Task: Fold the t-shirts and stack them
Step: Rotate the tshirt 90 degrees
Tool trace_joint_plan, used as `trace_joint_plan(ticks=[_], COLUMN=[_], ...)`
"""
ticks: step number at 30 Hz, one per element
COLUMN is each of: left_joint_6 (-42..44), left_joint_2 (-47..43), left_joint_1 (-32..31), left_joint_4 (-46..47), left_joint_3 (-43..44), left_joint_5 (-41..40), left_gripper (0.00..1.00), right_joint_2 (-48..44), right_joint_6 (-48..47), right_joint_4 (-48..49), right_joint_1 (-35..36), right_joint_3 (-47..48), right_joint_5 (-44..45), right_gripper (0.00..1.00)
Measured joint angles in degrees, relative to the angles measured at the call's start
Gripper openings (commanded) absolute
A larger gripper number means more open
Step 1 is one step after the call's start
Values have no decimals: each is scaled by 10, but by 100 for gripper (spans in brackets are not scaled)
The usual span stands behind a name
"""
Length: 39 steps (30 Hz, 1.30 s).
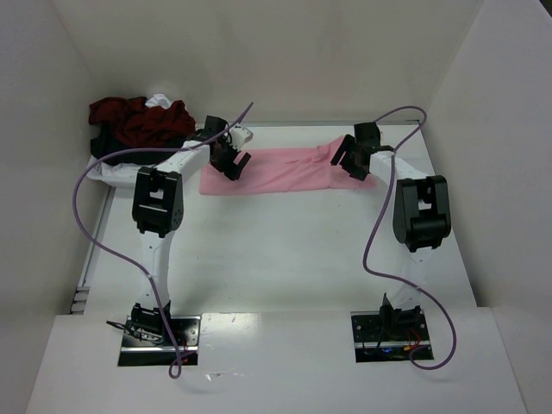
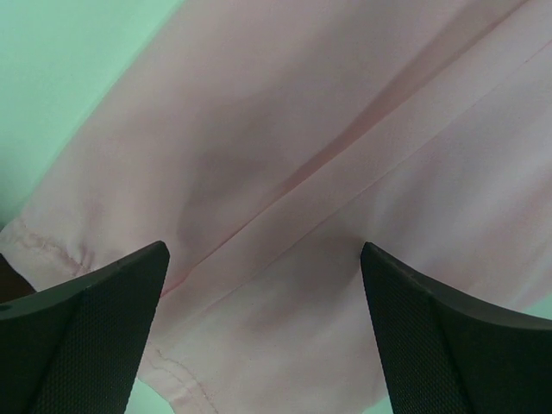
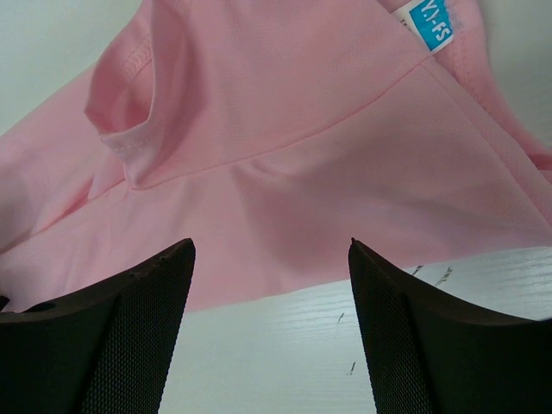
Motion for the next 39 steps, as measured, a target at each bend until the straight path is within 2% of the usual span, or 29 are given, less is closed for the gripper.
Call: trace_joint_plan(ticks=[10, 15, 20, 24, 31, 39], left_joint_6=[-15, -40, -83, -143, -243, -330], left_joint_2=[4, 1, -12, -43, -140, -189], left_joint_1=[-21, -55, -94, -125, -191, -260], left_joint_4=[-23, -34, -58, -78, -80, -74], left_joint_3=[9, 8, -11, -59, -210, -279], left_joint_5=[-64, -101, -105, -82, -30, 10], left_gripper=[100, 100, 100, 100, 100, 100], right_joint_2=[-17, -34, -59, -66, -65, -25], right_joint_6=[0, 0, -1, -1, -6, -18], right_joint_4=[-3, -3, -5, -5, -7, -10], right_joint_1=[0, 0, 0, 0, 0, 0], right_joint_3=[-1, -26, -57, -63, -63, -61], right_joint_5=[-4, -4, -3, 5, 24, 27], right_gripper=[79, 81, 81, 81, 82, 81])
